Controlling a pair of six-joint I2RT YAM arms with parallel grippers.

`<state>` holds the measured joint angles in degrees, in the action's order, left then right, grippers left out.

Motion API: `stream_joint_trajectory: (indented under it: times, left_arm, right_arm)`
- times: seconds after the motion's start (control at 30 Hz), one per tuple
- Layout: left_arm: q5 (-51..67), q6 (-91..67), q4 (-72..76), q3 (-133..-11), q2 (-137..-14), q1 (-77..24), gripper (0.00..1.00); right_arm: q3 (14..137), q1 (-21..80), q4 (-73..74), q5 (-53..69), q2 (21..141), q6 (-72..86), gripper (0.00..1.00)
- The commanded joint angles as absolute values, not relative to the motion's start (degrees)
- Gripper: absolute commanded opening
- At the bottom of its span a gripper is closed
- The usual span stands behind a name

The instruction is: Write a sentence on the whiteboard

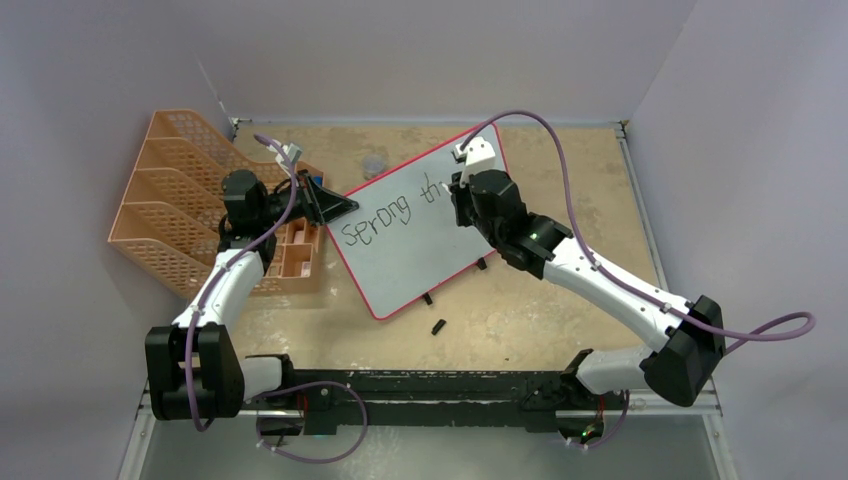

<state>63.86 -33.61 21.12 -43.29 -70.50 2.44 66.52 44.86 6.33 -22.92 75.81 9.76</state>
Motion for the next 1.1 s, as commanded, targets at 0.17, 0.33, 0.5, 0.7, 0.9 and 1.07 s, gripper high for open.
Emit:
stream_joint_trajectory:
  times: [0.17, 0.33, 0.5, 0.7, 0.9, 1.07]
  left_arm:
    - [66.73, -31.38, 20.04, -44.21, -71.02, 1.09, 0.0]
    - [66.73, -31.38, 20.04, -44.21, -70.93, 1.09, 0.0]
    - [66.76, -31.29, 20.04, -44.18, -70.93, 1.12, 0.0]
    - [66.71, -31.29, 19.97, -44.12, -70.93, 1.1, 0.0]
    - [66.71, -31.29, 19.95, -44.21, -70.97, 1.09, 0.0]
    - [66.81, -31.27, 19.95, -44.21, -71.02, 0.97, 0.0]
  right_arm:
    - [66.27, 44.49, 8.64, -21.89, 74.5, 11.2, 0.0]
    - [65.5, 44.53, 9.09, -21.63, 74.25, 11.49, 0.0]
    - [65.53, 44.54, 9.32, -21.67, 74.2, 11.69, 0.0]
    - [65.62, 44.52, 9.23, -21.14, 74.27, 11.68, 0.0]
    - [66.23, 44.53, 8.37, -21.36, 74.05, 11.35, 0.0]
    - [67.41, 44.55, 6.77, -21.34, 74.59, 11.0, 0.0]
